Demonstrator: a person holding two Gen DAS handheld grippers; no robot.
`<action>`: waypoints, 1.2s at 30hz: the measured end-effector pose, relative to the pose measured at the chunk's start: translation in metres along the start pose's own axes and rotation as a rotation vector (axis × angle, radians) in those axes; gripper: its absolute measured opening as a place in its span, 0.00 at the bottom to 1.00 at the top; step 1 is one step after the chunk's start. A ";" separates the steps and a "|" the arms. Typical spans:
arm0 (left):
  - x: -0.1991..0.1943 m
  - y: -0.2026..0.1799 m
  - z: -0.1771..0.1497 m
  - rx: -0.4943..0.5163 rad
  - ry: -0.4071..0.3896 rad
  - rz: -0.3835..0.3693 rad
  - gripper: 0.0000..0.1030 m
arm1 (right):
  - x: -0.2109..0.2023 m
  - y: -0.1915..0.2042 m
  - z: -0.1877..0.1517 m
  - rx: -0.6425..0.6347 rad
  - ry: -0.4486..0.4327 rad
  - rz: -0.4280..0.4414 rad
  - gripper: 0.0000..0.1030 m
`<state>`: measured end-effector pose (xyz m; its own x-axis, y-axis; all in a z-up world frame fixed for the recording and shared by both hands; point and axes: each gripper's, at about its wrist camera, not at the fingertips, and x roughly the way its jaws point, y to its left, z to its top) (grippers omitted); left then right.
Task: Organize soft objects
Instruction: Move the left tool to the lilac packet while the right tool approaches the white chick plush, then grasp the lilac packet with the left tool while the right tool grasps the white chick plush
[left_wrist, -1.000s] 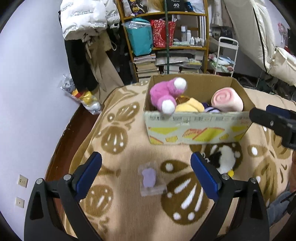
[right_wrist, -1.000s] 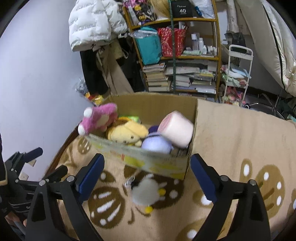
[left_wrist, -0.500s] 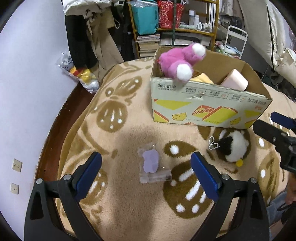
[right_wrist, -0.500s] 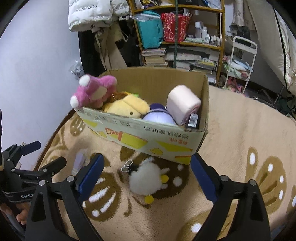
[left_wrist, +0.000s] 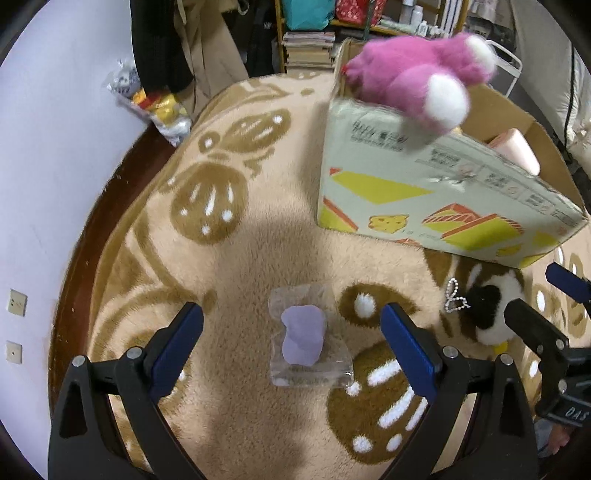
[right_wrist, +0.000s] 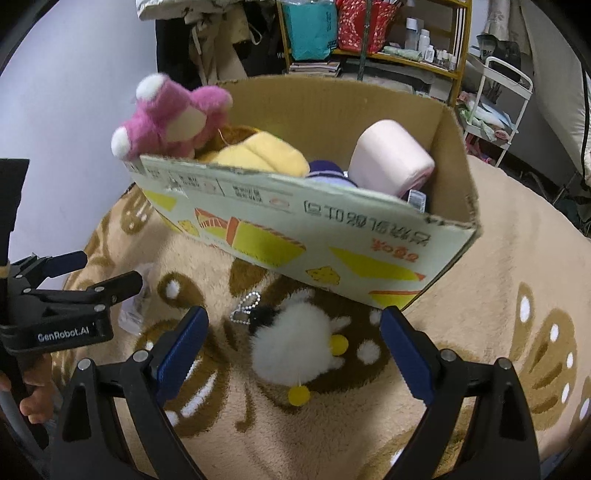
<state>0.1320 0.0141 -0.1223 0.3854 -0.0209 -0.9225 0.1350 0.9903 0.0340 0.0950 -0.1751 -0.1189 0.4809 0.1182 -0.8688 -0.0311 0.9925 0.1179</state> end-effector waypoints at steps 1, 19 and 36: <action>0.004 0.001 0.000 -0.011 0.019 -0.001 0.93 | 0.002 0.000 -0.001 -0.004 0.006 -0.002 0.95; 0.047 0.004 -0.011 -0.046 0.167 0.002 0.93 | 0.040 0.012 -0.009 -0.040 0.115 -0.036 0.95; 0.051 0.008 -0.010 -0.054 0.170 -0.031 0.80 | 0.067 0.019 -0.013 -0.048 0.174 -0.029 0.95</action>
<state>0.1435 0.0221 -0.1734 0.2215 -0.0324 -0.9746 0.0933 0.9956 -0.0119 0.1147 -0.1475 -0.1809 0.3232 0.0884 -0.9422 -0.0628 0.9954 0.0719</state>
